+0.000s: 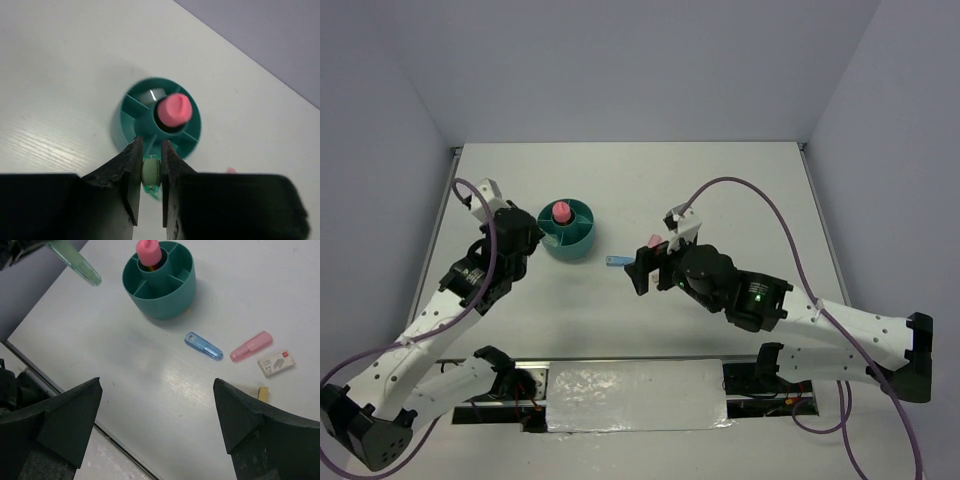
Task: Sort the stationery into containers
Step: Place the stationery in the storage box.
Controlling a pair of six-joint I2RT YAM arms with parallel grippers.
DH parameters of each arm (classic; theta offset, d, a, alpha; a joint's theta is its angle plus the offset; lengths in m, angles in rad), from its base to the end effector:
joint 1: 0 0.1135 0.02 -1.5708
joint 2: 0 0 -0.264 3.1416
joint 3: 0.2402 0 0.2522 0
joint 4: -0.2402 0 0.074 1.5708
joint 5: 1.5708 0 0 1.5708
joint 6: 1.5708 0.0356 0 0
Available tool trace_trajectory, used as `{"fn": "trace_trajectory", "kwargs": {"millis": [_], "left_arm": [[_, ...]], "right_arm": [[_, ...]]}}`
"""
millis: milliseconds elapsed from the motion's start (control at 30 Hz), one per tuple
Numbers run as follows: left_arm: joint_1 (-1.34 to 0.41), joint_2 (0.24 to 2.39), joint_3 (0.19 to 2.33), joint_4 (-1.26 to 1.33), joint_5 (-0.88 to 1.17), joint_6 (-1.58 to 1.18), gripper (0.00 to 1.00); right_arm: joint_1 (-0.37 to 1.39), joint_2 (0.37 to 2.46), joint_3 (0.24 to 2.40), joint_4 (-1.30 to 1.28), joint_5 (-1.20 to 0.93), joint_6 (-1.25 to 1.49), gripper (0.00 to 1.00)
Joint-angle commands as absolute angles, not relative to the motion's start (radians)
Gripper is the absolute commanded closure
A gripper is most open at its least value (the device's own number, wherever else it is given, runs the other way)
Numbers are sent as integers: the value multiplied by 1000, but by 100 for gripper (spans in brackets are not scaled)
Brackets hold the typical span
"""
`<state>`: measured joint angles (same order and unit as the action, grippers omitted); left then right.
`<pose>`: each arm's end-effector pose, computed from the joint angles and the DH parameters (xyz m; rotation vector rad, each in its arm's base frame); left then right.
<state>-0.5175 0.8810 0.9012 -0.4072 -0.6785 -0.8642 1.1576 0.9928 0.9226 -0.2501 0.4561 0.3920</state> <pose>0.1761 -0.0745 0.3437 -0.7425 1.7259 -0.2860 0.1047 0.1997 0.3439 -0.4102 1.8625 0.6379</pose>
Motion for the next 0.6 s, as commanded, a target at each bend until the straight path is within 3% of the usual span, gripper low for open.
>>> {"fn": "trace_trajectory", "kwargs": {"millis": [0, 133, 400, 567], "left_arm": [[-500, 934, 914, -342, -959, -923, 100], [-462, 1020, 899, -284, -986, -951, 100], [-399, 1046, 769, 71, -914, -835, 100], [-383, 1097, 770, 97, -882, -839, 100]], "right_arm": [[1155, 941, 891, -299, 503, 443, 0], [1155, 891, 844, -311, 494, 459, 0], [1154, 825, 775, -291, 433, 494, 0], [1154, 841, 764, -305, 425, 505, 0]]}}
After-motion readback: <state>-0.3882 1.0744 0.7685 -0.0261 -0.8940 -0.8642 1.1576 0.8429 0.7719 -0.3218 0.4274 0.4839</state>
